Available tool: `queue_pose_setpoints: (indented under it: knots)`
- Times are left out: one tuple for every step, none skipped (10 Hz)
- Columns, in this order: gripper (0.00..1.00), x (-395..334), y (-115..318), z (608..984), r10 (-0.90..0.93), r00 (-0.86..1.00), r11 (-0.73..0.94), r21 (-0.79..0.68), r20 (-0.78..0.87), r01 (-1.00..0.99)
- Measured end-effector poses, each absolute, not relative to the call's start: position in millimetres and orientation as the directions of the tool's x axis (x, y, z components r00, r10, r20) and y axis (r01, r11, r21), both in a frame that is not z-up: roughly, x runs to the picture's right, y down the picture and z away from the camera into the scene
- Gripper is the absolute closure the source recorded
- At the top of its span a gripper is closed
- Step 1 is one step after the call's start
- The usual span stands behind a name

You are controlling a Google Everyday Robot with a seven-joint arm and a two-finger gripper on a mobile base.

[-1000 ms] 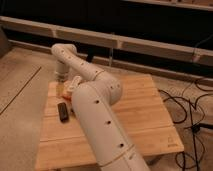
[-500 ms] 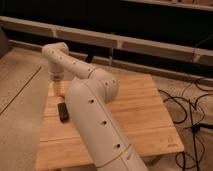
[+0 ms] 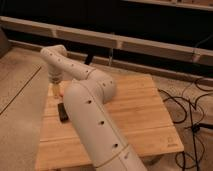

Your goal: Place the pepper in the ceramic cup

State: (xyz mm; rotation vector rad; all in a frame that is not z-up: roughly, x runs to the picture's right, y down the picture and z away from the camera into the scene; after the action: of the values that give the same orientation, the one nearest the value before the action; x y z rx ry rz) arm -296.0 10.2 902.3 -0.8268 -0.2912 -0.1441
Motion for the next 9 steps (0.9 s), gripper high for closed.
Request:
queue_pose_setpoints:
  knots:
    - [0.35, -293.4, 5.5, 903.7, -0.015, 0.951, 0.674, -0.700, 0.307, 0.237]
    - [0.35, -291.6, 0.5, 905.1, -0.022, 0.949, 0.678, -0.693, 0.315, 0.246]
    - [0.35, -290.6, -3.0, 906.2, -0.030, 0.944, 0.679, -0.687, 0.329, 0.261]
    - [0.35, -289.3, -1.9, 909.4, -0.040, 0.939, 0.672, -0.686, 0.343, 0.279]
    - [0.35, -288.2, -0.7, 912.6, -0.043, 0.935, 0.668, -0.686, 0.351, 0.288]
    - [0.35, -287.0, 1.4, 918.4, -0.049, 0.931, 0.666, -0.683, 0.361, 0.301]
    - [0.35, -285.6, 1.5, 926.2, -0.063, 0.925, 0.670, -0.671, 0.375, 0.317]
    - [0.35, -286.1, -1.4, 932.5, -0.072, 0.919, 0.682, -0.653, 0.387, 0.329]
    - [0.35, -285.8, -2.2, 936.2, -0.077, 0.916, 0.686, -0.645, 0.394, 0.335]
